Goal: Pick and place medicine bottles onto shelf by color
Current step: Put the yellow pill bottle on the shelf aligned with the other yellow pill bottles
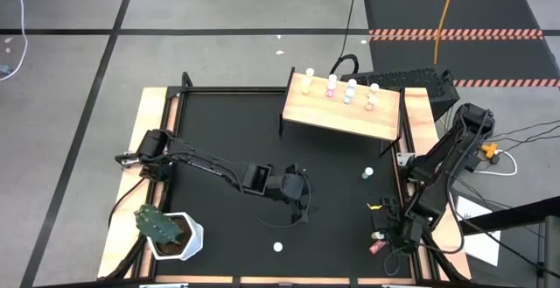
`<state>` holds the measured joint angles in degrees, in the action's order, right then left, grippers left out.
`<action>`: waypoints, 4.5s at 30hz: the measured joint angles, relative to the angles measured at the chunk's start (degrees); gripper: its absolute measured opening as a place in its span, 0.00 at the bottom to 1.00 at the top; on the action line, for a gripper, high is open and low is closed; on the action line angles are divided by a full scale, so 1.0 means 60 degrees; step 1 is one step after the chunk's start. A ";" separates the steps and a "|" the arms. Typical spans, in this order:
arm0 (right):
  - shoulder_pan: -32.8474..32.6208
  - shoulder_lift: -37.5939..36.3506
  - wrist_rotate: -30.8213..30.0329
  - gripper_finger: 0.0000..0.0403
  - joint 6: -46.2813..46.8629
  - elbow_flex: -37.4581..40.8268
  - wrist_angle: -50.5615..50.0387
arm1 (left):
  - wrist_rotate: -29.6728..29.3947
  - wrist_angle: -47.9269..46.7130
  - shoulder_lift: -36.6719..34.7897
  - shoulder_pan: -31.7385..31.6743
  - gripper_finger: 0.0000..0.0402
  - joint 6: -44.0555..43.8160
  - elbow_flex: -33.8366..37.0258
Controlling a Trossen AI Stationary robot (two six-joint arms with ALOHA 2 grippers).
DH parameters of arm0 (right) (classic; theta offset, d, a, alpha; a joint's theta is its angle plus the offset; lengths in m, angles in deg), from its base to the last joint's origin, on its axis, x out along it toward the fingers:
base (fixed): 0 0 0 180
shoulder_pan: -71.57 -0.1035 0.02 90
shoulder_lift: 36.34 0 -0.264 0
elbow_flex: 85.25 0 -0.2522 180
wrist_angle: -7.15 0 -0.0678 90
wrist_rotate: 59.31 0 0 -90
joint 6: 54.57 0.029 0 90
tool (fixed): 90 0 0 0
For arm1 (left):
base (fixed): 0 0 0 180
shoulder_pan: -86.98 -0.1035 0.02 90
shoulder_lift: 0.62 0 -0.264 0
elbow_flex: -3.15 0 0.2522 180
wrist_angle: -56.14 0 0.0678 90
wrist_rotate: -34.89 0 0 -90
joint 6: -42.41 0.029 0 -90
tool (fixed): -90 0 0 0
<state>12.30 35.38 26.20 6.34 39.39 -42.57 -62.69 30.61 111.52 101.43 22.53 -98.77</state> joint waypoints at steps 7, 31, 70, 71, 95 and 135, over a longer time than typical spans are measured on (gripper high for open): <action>0.0000 0.0000 -0.0034 0.40 -0.0087 0.0024 0.0140 | -0.0004 0.0016 0.0000 0.0002 0.84 -0.0057 0.0000; 0.3987 -0.2119 -0.0891 0.28 -0.0507 0.0024 0.0457 | -0.0019 0.2654 -0.0050 -0.0009 0.84 0.0966 -0.0055; 0.7512 -0.2856 0.0536 0.29 -0.4041 0.0017 0.4030 | -0.0938 0.1049 0.0391 -0.0184 0.65 0.0480 -0.0062; 0.7512 -0.2856 0.0538 0.29 -0.4063 0.0017 0.4030 | -0.0850 0.1129 0.0373 -0.0226 0.61 0.0473 -0.0062; 0.7510 -0.3580 0.0105 0.40 -0.5322 0.0024 0.4285 | 0.0117 0.1490 -0.0014 -0.0726 0.25 0.0219 -0.0055; 0.8204 -0.3566 -0.1229 0.46 -0.7858 0.0029 0.9353 | -0.0463 0.4516 -0.1767 -0.1502 0.25 0.1617 -0.0066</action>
<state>61.53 13.99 18.82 -40.81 39.57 13.55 -65.46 57.71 100.91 92.41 32.23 -99.16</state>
